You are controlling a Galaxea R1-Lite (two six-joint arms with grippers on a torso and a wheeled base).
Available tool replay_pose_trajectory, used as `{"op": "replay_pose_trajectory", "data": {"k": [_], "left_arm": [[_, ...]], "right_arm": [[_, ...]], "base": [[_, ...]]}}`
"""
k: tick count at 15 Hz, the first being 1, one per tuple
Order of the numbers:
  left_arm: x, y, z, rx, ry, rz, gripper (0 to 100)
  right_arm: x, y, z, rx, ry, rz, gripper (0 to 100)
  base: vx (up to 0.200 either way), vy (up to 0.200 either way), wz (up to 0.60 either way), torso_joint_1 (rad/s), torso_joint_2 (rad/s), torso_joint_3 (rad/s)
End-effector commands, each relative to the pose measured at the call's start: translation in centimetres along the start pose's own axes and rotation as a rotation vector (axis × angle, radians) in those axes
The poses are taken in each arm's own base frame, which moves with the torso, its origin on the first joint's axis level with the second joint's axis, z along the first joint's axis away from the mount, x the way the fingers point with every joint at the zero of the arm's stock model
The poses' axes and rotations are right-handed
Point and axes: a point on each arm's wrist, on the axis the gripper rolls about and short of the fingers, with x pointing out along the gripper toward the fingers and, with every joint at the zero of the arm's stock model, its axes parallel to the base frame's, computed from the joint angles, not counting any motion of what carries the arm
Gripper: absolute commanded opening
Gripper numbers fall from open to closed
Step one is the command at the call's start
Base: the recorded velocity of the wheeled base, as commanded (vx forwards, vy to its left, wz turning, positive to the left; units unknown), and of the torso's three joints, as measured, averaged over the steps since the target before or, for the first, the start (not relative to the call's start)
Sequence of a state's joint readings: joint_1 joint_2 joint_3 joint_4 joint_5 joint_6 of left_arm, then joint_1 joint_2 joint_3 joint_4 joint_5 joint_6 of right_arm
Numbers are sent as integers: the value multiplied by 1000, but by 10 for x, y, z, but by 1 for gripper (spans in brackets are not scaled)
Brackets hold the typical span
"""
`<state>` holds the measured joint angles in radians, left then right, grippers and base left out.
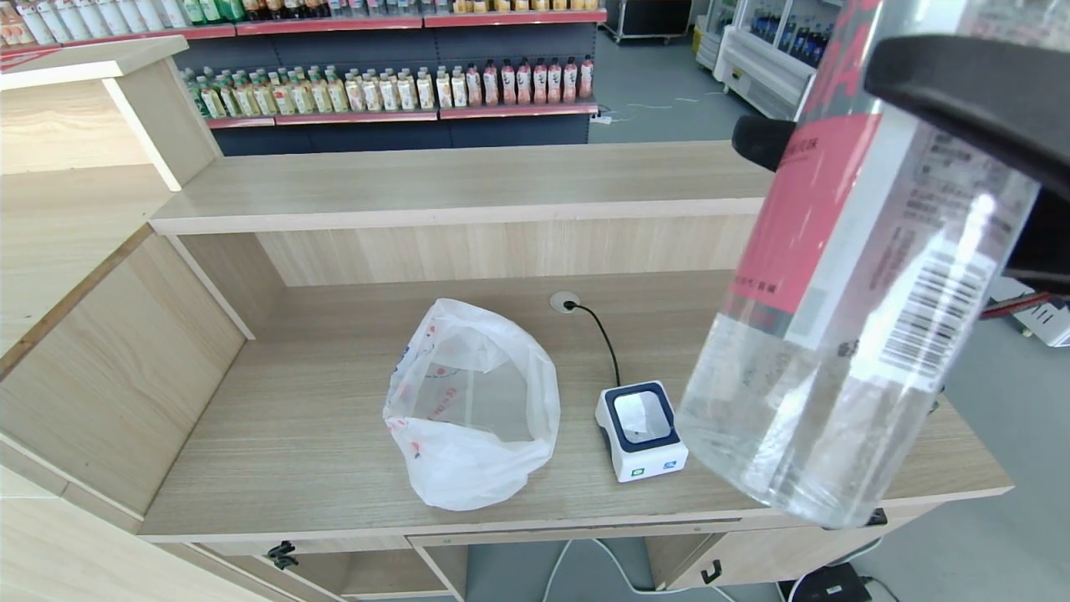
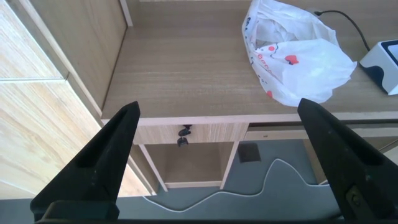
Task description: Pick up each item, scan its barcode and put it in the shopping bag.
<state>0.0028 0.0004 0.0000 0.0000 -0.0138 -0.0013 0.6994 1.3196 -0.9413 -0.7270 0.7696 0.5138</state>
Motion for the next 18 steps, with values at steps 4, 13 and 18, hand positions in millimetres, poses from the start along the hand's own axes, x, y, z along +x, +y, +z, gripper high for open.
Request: {"op": "replay_pose_trajectory", "data": {"k": [4, 13, 18], "left_arm": [[0, 0, 0, 0, 1, 0, 100], [0, 0, 0, 0, 0, 0, 100], [0, 0, 0, 0, 0, 0, 100]], "right_arm": [[-7, 8, 0, 30, 31, -3, 0], [-5, 2, 2, 2, 58, -34, 0], [-19, -50, -4, -331, 53, -205, 0]], "base": [[0, 0, 0, 0, 0, 0], [0, 0, 0, 0, 0, 0], [0, 0, 0, 0, 0, 0]]}}
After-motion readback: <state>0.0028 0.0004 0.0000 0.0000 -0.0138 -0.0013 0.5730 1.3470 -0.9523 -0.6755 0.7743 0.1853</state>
